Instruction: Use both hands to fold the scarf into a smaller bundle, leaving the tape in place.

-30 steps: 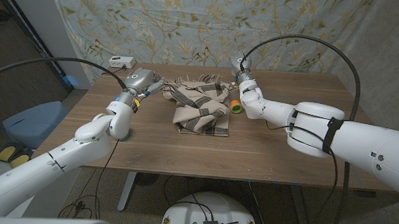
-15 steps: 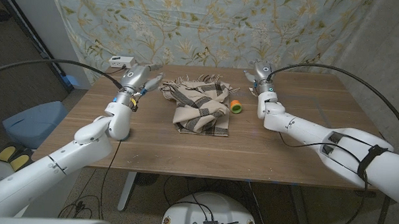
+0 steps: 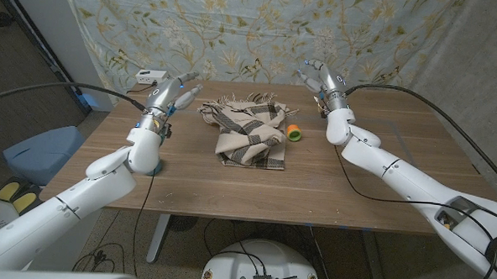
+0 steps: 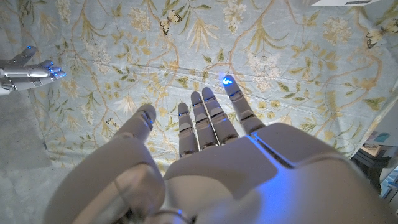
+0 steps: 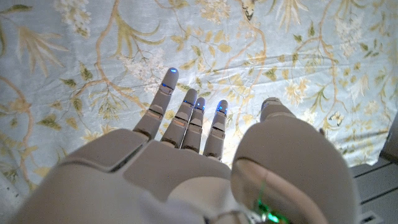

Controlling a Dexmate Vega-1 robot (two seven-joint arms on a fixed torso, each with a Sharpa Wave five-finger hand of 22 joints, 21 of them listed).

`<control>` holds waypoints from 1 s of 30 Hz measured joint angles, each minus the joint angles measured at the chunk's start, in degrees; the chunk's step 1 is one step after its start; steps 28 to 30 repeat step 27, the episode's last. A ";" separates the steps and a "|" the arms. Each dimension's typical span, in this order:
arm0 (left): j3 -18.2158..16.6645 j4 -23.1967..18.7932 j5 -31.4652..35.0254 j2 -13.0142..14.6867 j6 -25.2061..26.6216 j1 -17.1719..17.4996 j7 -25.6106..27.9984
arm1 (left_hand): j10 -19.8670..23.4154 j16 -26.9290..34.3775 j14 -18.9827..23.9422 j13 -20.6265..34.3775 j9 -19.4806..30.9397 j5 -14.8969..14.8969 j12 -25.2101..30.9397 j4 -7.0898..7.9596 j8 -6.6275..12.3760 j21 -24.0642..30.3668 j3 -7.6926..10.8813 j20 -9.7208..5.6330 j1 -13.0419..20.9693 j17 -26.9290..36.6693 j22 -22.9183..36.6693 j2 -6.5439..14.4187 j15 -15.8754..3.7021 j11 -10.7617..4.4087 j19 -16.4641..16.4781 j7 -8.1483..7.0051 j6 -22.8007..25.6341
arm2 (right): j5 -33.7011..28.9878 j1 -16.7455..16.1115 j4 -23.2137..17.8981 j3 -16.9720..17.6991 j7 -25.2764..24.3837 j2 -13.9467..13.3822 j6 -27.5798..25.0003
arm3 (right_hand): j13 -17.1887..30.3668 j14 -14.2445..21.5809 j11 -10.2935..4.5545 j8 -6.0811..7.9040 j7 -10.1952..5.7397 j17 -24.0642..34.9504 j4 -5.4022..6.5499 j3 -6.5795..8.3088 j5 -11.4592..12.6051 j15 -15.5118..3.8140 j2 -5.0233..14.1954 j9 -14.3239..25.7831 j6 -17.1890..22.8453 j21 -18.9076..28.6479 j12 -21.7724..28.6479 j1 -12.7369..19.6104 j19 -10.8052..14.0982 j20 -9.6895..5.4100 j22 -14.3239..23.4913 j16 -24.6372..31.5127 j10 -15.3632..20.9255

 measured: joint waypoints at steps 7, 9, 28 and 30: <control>-1.41 2.48 -3.55 -1.27 -3.99 -0.18 -0.76 | -1.89 0.00 -2.03 -0.81 -0.12 0.00 0.00 0.70 0.00 -1.18 -0.70 0.23 -1.45 0.00 0.01 0.21 1.19 0.90 -0.86 0.76 -2.30 | 7.49 -3.65 -4.49 4.14 4.41 -1.39 5.95 | 0.00 -0.83 0.96 0.00 0.57 -0.37 -0.24 0.25 0.00 0.29 0.22 -0.28 -0.57 -0.92 0.00 -0.22 -0.90 -0.30 0.00 -0.39 -0.13; -1.80 3.43 -8.01 -1.71 -8.42 -0.37 -2.59 | -2.17 0.00 -2.58 -0.97 -0.26 0.00 0.18 0.89 0.01 -1.39 -0.87 0.23 -1.96 0.00 0.01 0.31 1.20 1.18 -0.86 1.18 -2.72 | 9.28 -7.23 -7.44 8.04 5.25 -2.35 7.19 | 0.00 -1.15 1.23 0.00 0.97 -0.54 -0.42 0.42 0.00 0.24 0.24 -0.28 -0.69 -1.09 0.00 -0.24 -0.90 -0.30 0.00 -0.39 -0.02; -3.24 13.54 -23.77 -4.44 -22.32 -3.91 -13.30 | -2.26 0.68 -3.01 -1.90 -0.25 0.00 0.89 3.42 0.72 -2.78 -1.52 -0.60 -4.31 -0.26 0.01 1.60 1.62 1.27 -1.24 3.96 -2.17 | 22.20 -23.23 -11.65 22.29 3.55 -2.55 18.10 | -0.29 9.89 4.61 2.22 6.00 -4.23 -3.29 1.93 0.25 2.37 1.36 -0.55 8.79 -3.52 3.88 -2.10 8.86 2.87 0.01 2.84 13.25; -3.24 13.54 -23.77 -4.44 -22.32 -3.91 -13.30 | -2.26 0.68 -3.01 -1.90 -0.25 0.00 0.89 3.42 0.72 -2.78 -1.52 -0.60 -4.31 -0.26 0.01 1.60 1.62 1.27 -1.24 3.96 -2.17 | 22.20 -23.23 -11.65 22.29 3.55 -2.55 18.10 | -0.29 9.89 4.61 2.22 6.00 -4.23 -3.29 1.93 0.25 2.37 1.36 -0.55 8.79 -3.52 3.88 -2.10 8.86 2.87 0.01 2.84 13.25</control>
